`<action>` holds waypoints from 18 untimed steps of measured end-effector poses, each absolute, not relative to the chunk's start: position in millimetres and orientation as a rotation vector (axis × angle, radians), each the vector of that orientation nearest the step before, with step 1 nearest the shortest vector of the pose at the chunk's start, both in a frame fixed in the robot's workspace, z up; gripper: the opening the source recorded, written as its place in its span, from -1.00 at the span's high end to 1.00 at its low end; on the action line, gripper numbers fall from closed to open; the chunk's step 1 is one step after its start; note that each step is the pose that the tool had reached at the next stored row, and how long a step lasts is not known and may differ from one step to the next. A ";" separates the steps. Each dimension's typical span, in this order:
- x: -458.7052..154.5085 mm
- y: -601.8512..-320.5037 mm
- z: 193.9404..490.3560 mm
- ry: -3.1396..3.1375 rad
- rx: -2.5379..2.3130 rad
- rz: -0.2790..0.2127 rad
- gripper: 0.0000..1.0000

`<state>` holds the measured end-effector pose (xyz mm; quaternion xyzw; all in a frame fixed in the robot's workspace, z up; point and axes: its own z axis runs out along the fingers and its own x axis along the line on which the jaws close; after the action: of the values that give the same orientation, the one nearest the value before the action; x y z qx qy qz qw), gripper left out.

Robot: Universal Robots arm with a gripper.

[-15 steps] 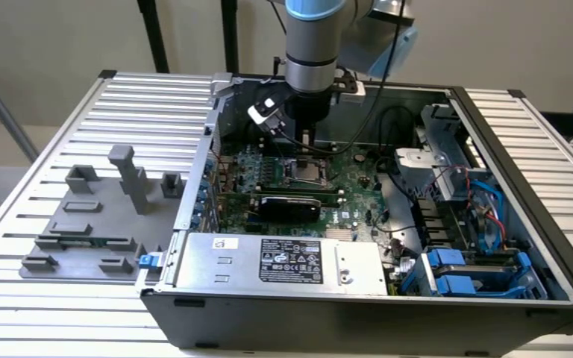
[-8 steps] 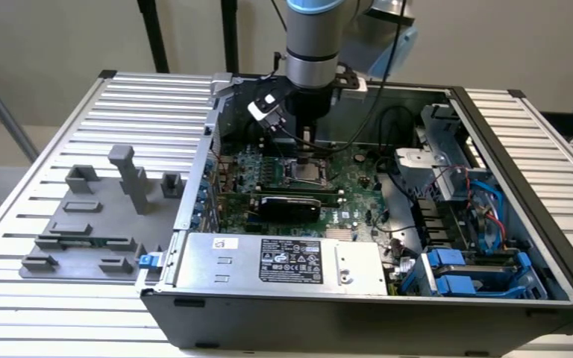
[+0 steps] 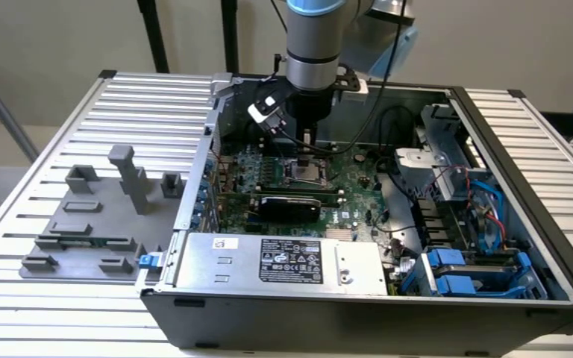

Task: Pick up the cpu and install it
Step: 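Place the cpu into insertion slot, then close the cpu cover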

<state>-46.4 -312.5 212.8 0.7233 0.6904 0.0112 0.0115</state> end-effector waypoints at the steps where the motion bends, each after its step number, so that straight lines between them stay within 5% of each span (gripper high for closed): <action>1: -46.4 -312.5 212.8 2.153 2.256 0.035 0.79; 18: -40.8 -319.3 213.4 2.155 2.258 0.032 0.79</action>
<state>-40.8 -319.3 213.4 0.7233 0.6904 0.0104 0.0100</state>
